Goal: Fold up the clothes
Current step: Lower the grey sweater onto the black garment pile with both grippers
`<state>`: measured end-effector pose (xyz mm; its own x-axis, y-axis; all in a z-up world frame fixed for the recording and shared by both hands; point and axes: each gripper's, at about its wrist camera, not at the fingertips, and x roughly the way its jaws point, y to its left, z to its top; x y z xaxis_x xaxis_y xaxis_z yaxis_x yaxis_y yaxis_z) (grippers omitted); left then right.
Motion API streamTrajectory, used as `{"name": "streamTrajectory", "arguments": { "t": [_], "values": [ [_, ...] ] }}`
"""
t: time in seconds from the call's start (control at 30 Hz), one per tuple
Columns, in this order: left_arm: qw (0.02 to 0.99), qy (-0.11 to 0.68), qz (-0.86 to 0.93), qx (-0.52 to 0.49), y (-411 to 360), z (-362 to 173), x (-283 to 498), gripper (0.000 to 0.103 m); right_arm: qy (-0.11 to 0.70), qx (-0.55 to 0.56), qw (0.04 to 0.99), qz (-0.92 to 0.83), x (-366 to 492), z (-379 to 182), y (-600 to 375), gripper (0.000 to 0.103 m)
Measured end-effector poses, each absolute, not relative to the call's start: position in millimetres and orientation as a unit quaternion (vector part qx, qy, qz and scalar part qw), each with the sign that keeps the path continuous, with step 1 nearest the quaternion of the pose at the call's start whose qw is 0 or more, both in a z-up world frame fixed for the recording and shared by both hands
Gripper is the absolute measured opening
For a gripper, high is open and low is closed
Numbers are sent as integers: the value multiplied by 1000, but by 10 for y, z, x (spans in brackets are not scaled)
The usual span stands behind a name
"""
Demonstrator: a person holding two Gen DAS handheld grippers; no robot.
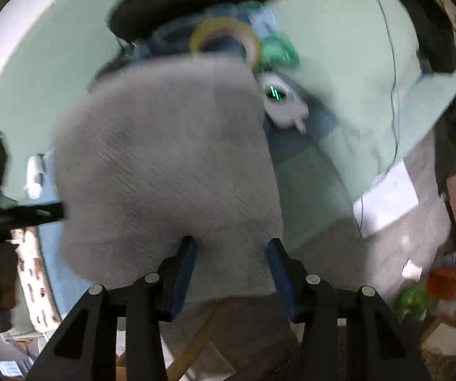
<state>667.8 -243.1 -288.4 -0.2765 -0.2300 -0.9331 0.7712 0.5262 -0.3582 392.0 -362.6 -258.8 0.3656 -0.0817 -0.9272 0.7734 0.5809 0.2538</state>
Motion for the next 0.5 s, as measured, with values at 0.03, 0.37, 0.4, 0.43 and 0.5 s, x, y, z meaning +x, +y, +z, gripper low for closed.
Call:
{"name": "streamTrajectory", "arguments": {
  "t": [0.03, 0.37, 0.4, 0.43, 0.5],
  "values": [
    [559, 679, -434, 197, -2445, -2924, 6724, 103, 468, 348, 763, -280, 3951, -2393, -3644, 51],
    [548, 668, -465, 192, -2454, -2797, 6812, 84, 505, 268, 789, -224, 4743, -2487, -3439, 54],
    [548, 667, -473, 175, -2418, -2722, 6872, 72, 493, 255, 799, -230, 4705, -2527, -3365, 54],
    [558, 655, -484, 158, -2380, -2635, 6923, 69, 485, 254, 804, -234, 4666, -2533, -3343, 55],
    [594, 608, -513, 121, -2324, -2419, 6992, 69, 463, 281, 805, -243, 4579, -2543, -3373, 58]
  ]
}}
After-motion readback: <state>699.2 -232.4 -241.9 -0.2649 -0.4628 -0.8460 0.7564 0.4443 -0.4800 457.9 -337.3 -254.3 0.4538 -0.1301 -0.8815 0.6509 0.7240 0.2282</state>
